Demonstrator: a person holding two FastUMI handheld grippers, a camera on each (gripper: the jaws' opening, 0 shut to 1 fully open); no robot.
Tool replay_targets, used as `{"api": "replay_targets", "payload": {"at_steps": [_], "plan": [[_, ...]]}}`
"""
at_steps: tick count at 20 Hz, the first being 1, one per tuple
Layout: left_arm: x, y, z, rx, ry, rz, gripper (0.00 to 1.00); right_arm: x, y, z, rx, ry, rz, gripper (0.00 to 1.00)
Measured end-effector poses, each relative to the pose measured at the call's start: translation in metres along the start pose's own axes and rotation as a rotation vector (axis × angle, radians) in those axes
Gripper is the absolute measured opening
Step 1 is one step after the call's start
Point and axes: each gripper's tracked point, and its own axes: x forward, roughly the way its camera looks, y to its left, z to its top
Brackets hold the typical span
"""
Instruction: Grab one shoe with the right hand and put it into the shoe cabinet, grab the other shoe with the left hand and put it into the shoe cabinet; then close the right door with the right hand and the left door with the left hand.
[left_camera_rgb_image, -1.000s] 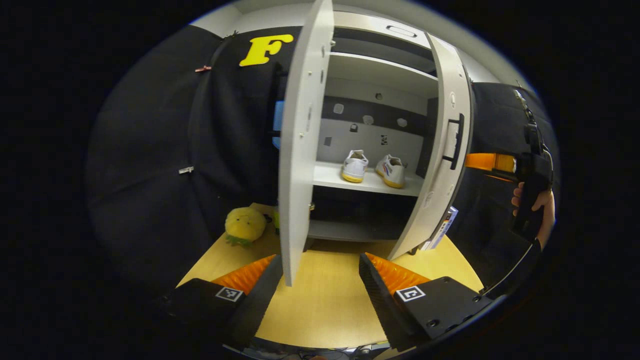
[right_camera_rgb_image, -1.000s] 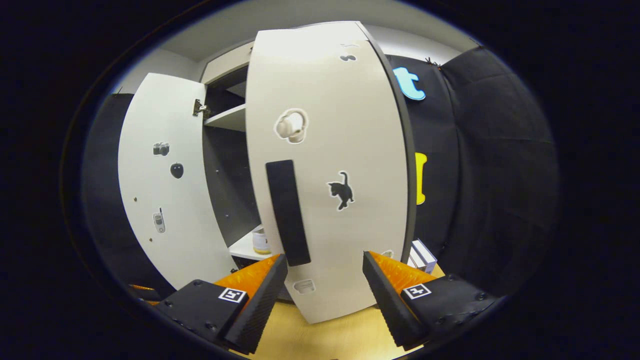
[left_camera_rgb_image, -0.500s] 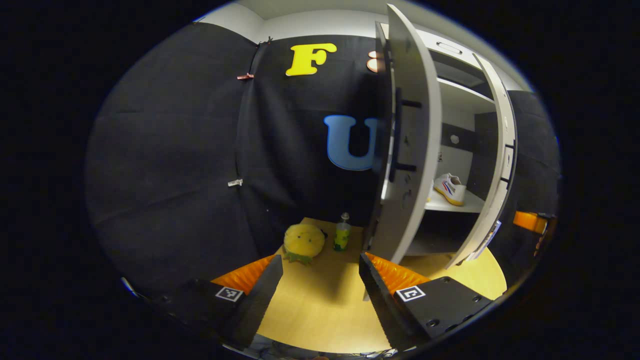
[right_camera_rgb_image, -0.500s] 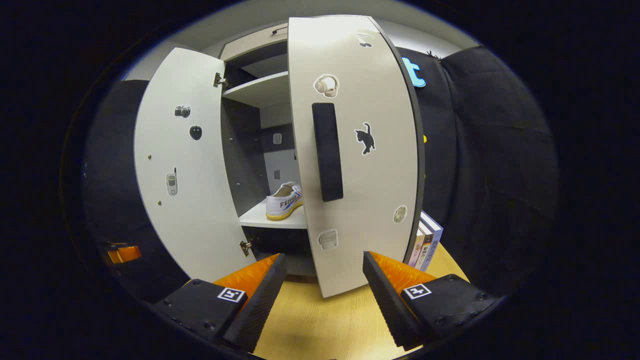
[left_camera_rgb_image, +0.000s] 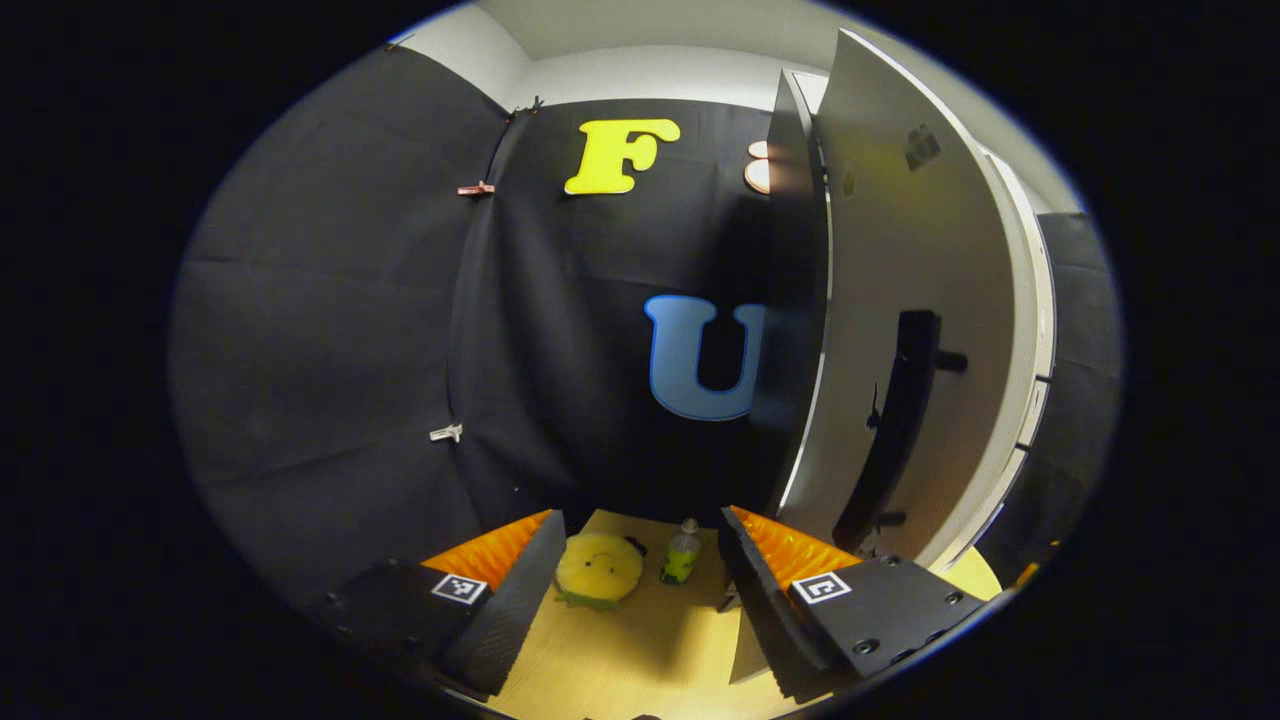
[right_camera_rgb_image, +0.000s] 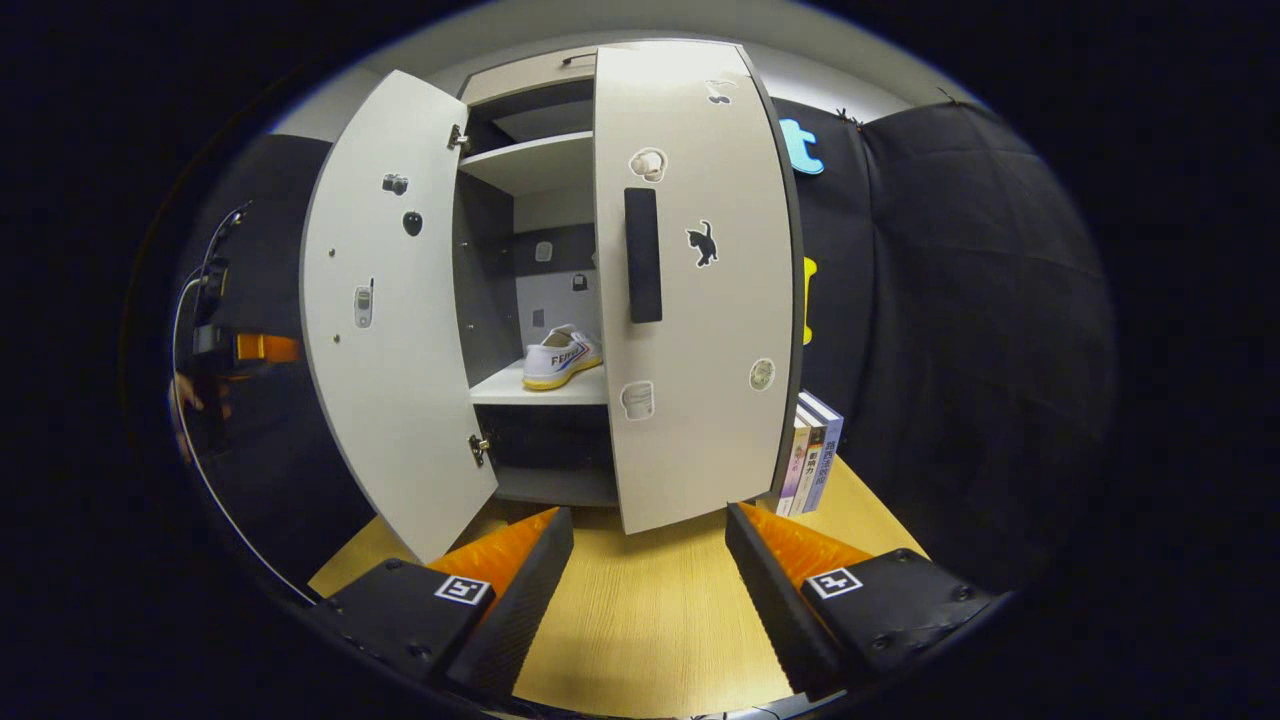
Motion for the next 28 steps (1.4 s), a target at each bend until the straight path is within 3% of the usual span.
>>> {"api": "replay_targets", "payload": {"at_steps": [5,6,7,13,21,26,28], "plan": [[0.015,-0.033,0.025,0.052,-0.029,-0.04,0.95,-0.005,-0.01,-0.002,0.003,0.006,0.005,0.99],[0.014,-0.035,0.031,0.084,-0.044,-0.024,0.95,-0.005,-0.012,-0.002,0.005,0.007,0.008,0.99],[0.012,-0.036,0.037,0.099,-0.06,-0.009,0.88,-0.005,-0.017,-0.003,0.008,0.01,0.009,0.99],[-0.008,-0.056,0.034,0.063,-0.057,0.041,0.87,0.004,-0.041,-0.01,0.053,0.042,0.03,0.99],[-0.009,-0.163,0.024,0.063,-0.051,-0.052,0.87,0.02,-0.099,0.005,0.083,0.019,0.033,0.99],[-0.002,-0.264,0.023,0.033,-0.051,-0.206,0.91,0.028,-0.137,0.013,0.08,0.0,0.031,0.99],[-0.007,-0.292,0.025,0.056,-0.069,-0.215,0.94,0.034,-0.145,0.018,0.059,-0.005,0.056,0.99]]}}
